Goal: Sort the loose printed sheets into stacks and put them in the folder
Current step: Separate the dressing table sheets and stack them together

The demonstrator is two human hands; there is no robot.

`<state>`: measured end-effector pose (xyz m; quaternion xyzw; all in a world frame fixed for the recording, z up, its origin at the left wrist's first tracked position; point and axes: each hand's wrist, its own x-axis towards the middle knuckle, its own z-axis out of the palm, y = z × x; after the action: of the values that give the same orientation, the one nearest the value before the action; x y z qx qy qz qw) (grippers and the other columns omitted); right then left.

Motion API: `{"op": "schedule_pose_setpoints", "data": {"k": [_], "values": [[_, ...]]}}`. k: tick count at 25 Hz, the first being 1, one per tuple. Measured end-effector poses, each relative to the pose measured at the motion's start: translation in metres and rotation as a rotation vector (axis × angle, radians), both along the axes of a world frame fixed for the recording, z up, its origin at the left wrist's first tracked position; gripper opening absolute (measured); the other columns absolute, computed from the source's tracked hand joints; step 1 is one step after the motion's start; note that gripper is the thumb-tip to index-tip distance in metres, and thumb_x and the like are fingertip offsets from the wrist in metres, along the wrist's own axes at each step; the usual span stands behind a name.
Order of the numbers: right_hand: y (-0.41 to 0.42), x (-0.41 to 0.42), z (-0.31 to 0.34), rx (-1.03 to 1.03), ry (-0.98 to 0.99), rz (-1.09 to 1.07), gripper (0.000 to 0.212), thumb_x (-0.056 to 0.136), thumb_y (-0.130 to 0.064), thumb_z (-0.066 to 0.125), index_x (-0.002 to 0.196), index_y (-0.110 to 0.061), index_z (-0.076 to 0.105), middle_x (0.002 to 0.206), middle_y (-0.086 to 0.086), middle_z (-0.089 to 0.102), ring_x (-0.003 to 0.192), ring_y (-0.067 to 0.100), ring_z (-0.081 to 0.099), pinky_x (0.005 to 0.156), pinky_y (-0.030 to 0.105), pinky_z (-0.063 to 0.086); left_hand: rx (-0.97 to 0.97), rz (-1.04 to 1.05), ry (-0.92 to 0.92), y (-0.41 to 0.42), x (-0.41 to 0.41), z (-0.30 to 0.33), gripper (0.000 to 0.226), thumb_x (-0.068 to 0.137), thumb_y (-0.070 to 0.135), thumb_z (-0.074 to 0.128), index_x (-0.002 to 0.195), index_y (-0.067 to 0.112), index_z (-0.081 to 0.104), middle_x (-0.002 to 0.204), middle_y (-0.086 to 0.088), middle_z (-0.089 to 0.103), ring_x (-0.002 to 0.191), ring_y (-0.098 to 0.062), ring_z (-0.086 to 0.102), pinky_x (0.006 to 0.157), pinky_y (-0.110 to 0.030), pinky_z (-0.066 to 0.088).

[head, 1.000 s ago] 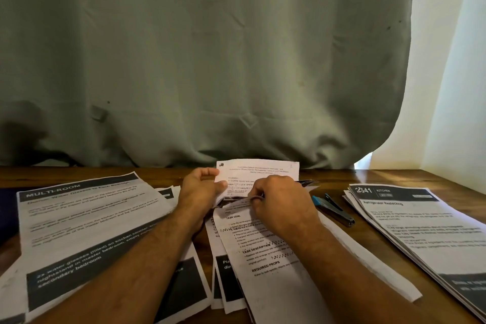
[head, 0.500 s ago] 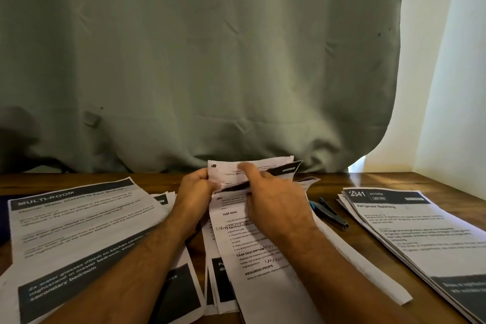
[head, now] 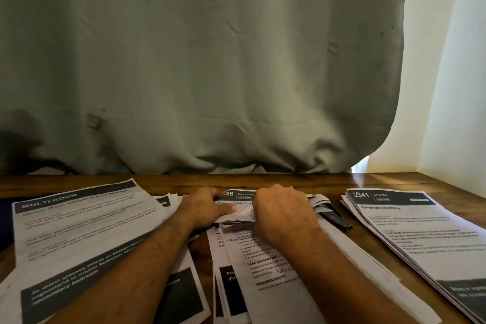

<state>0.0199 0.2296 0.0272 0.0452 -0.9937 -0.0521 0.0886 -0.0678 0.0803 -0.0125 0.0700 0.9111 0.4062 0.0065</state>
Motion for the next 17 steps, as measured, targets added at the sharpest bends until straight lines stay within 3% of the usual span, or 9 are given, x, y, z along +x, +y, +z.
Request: {"op": "schedule_pose_setpoints", "data": {"k": [3, 5, 7, 9, 12, 17], "values": [[-0.003, 0.0, -0.003, 0.046, -0.016, 0.013, 0.038, 0.092, -0.037, 0.065, 0.123, -0.018, 0.056, 0.112, 0.006, 0.062, 0.095, 0.022, 0.058, 0.082, 0.038, 0.05, 0.173, 0.015, -0.001, 0.005, -0.002, -0.001, 0.069, 0.088, 0.019, 0.076, 0.147, 0.022, 0.04, 0.128, -0.008, 0.067, 0.083, -0.012, 0.074, 0.059, -0.025, 0.059], [-0.007, 0.001, -0.006, 0.094, -0.014, 0.036, 0.039, 0.092, -0.038, 0.064, 0.124, -0.017, 0.055, 0.113, 0.006, 0.062, 0.097, 0.021, 0.059, 0.082, 0.038, 0.05, 0.358, 0.044, 0.019, 0.006, -0.004, 0.0, 0.049, 0.087, 0.013, 0.076, 0.131, 0.02, 0.054, 0.115, -0.008, 0.073, 0.068, -0.009, 0.075, 0.048, -0.019, 0.054], [-0.01, 0.001, -0.006, 0.124, -0.012, 0.06, 0.037, 0.093, -0.036, 0.063, 0.123, -0.017, 0.055, 0.113, 0.006, 0.062, 0.098, 0.022, 0.059, 0.083, 0.04, 0.049, 0.556, 0.092, 0.011, 0.008, -0.003, 0.0, 0.023, 0.091, 0.012, 0.071, 0.113, 0.015, 0.065, 0.1, -0.007, 0.077, 0.066, -0.013, 0.076, 0.05, -0.024, 0.056], [-0.012, 0.002, -0.007, 0.133, 0.025, 0.078, 0.033, 0.094, -0.035, 0.062, 0.122, -0.018, 0.056, 0.111, 0.006, 0.062, 0.094, 0.022, 0.057, 0.081, 0.039, 0.048, 0.671, 0.149, 0.007, 0.009, -0.002, -0.004, 0.012, 0.096, 0.016, 0.066, 0.107, 0.014, 0.068, 0.09, -0.007, 0.079, 0.069, -0.02, 0.077, 0.055, -0.031, 0.059], [-0.013, 0.003, -0.007, 0.154, 0.068, 0.086, 0.033, 0.094, -0.036, 0.061, 0.12, -0.017, 0.057, 0.106, 0.007, 0.063, 0.082, 0.021, 0.052, 0.075, 0.038, 0.047, 0.779, 0.204, -0.01, 0.008, -0.003, -0.006, 0.011, 0.098, 0.018, 0.064, 0.107, 0.014, 0.067, 0.084, -0.006, 0.079, 0.066, -0.022, 0.077, 0.051, -0.03, 0.058], [-0.013, 0.004, -0.006, 0.183, 0.162, 0.103, 0.027, 0.094, -0.035, 0.061, 0.115, -0.017, 0.06, 0.101, 0.005, 0.064, 0.075, 0.02, 0.047, 0.066, 0.036, 0.041, 0.808, 0.241, -0.011, 0.009, -0.006, -0.006, 0.013, 0.1, 0.019, 0.061, 0.111, 0.014, 0.065, 0.094, -0.009, 0.077, 0.069, -0.023, 0.077, 0.051, -0.031, 0.058]]}}
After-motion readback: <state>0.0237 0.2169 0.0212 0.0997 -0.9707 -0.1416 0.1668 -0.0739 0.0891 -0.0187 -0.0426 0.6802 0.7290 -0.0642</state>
